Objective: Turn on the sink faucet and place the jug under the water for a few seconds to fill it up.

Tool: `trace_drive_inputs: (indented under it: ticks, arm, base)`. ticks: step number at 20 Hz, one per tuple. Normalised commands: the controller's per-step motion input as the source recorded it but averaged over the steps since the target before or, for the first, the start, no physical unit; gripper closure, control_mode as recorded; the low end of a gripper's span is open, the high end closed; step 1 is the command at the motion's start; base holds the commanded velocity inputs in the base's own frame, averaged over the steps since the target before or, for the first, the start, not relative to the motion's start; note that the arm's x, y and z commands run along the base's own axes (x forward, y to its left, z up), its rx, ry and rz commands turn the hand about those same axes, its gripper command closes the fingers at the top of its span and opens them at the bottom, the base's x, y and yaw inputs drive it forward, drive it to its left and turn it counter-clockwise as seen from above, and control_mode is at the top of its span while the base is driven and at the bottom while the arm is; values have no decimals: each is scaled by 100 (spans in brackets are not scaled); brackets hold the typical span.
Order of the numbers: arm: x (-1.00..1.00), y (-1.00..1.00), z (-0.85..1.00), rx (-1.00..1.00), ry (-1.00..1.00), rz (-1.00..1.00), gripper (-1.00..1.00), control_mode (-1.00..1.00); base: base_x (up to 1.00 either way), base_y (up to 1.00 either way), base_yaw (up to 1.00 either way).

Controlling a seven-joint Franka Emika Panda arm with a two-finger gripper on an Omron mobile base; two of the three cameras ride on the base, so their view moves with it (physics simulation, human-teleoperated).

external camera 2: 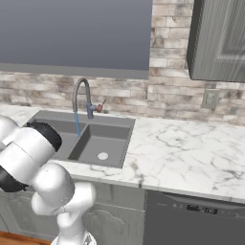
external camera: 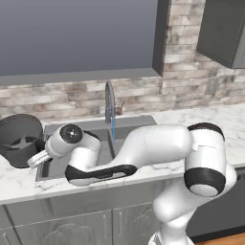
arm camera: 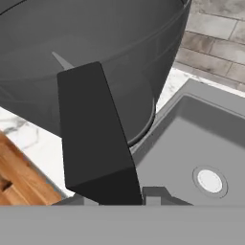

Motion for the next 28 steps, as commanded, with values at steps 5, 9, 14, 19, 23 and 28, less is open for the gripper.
trace_drive_inputs:
  ticks: [5,9,14,19,23,28]
  arm:
    - [-34,-99,64,0,6,-14,100,-100]
    - [-17,-100,65,0,13,-12,100,-100]
    - [-5,-100,58,0,19,-7,100,-100]
    - [0,-100,38,0,23,0,100,-100]
    - [0,-96,28,0,21,6,100,-100]
    - [0,-63,13,0,14,10,100,-100]
  base:
    - [0,0,0]
    - [0,0,0]
    - [0,0,0]
    - [0,0,0]
    - [0,0,0]
    - [0,0,0]
